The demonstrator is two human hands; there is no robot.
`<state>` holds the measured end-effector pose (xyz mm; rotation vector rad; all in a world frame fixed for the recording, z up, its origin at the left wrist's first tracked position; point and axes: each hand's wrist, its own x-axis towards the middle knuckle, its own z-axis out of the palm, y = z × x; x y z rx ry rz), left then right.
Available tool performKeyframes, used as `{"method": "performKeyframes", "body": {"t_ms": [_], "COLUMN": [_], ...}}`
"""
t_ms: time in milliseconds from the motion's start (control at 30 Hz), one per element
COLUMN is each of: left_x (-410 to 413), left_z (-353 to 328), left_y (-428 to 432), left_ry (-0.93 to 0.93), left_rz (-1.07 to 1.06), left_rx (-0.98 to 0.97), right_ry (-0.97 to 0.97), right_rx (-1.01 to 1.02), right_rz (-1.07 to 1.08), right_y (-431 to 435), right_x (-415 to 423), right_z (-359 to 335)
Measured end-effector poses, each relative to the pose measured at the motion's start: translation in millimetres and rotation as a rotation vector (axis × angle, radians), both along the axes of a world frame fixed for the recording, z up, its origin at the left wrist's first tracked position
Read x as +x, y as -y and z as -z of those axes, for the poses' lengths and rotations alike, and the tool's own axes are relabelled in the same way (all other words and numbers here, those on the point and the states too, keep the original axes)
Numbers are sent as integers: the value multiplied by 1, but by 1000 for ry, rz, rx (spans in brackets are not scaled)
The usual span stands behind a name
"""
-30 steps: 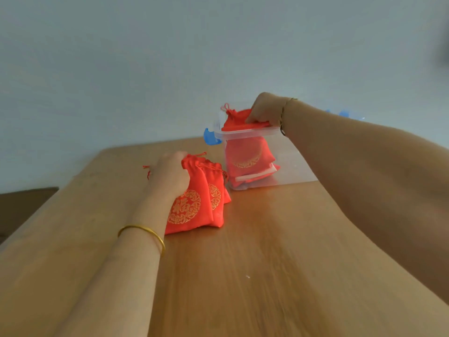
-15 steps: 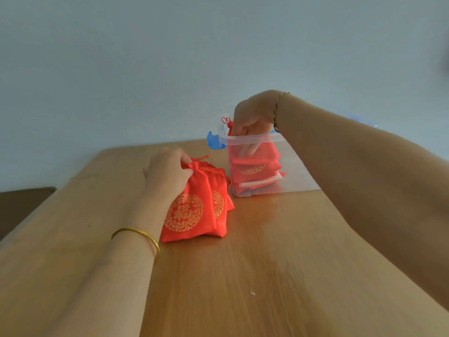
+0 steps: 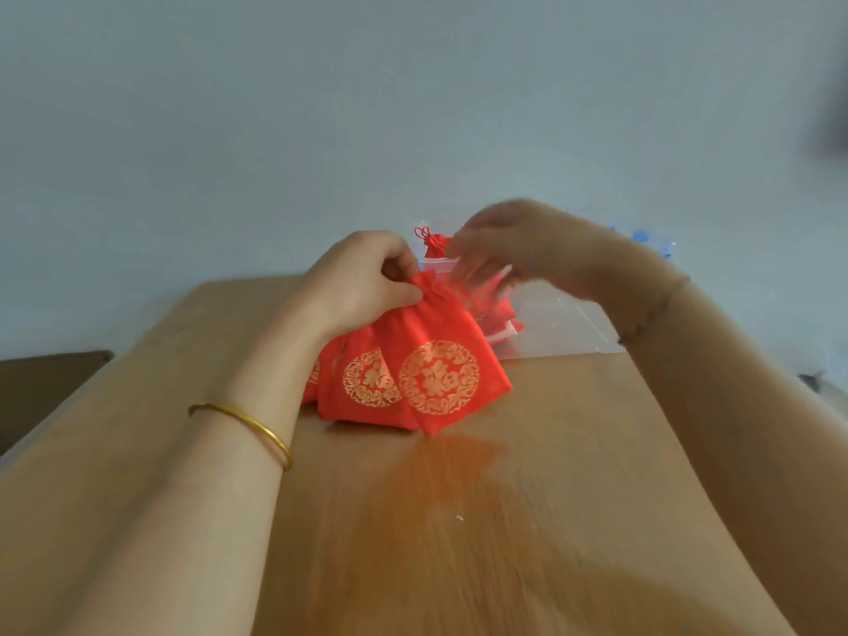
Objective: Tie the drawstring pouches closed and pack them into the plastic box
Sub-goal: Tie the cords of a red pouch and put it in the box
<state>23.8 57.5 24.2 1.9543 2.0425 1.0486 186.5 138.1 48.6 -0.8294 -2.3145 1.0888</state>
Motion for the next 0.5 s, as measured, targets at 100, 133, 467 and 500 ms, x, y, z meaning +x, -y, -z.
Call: {"method": "performKeyframes", "body": {"t_ms": [100, 133, 467, 500], "left_x": [25, 34, 49, 48], "left_z": [3, 7, 56, 59], "left_y": [-2, -4, -10, -11], "left_ry": [56, 84, 662, 660], "left_rz": [73, 89, 48, 25], "left_rx": [34, 43, -192, -205], "right_ry": [62, 23, -225, -225], "right_rx": [67, 82, -231, -242], "right_rz": [-73, -41, 142, 151], "right_y": [12, 11, -12, -13], "right_x": [22, 28, 76, 76], "right_z": [35, 45, 94, 95]}}
